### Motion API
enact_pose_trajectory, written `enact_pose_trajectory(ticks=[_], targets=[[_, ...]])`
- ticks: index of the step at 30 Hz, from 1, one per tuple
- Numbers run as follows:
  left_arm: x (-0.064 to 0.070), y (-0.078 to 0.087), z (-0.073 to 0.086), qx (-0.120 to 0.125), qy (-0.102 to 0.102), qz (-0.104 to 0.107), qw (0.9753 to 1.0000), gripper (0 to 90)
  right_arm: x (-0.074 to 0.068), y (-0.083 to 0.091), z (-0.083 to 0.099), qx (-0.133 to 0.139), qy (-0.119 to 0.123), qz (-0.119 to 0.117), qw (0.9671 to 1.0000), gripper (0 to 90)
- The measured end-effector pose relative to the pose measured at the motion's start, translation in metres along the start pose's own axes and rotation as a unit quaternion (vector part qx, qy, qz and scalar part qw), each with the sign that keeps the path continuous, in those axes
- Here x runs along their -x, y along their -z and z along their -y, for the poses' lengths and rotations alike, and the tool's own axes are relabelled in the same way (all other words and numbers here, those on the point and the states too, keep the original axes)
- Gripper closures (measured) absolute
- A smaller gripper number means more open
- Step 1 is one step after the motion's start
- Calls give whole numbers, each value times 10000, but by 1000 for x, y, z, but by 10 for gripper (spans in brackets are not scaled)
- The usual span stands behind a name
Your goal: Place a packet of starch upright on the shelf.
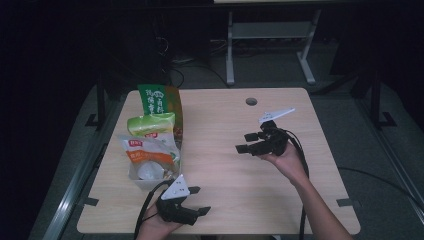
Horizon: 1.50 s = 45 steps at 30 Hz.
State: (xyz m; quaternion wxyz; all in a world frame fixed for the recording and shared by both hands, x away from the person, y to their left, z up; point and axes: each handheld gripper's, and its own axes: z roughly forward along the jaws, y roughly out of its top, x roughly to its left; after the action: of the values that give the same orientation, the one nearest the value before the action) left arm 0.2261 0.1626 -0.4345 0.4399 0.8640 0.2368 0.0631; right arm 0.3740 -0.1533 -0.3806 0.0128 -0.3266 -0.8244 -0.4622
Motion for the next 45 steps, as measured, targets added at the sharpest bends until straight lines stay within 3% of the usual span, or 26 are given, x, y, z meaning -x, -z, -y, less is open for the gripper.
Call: enact_pose_trajectory(ticks=[12, 28, 45], targets=[[0, 0, 0, -4, -1, -12, 10000, 292, 2, 15, 18, -7, -124, 57, 9999, 297], [-1, -1, 1, 2, 34, -12, 10000, 292, 7, 36, 58, -3, -307, 161, 9994, 281], [0, -3, 2, 18, 48, -23, 10000, 281, 7, 46, 100, 59, -547, 211, 9983, 273]])
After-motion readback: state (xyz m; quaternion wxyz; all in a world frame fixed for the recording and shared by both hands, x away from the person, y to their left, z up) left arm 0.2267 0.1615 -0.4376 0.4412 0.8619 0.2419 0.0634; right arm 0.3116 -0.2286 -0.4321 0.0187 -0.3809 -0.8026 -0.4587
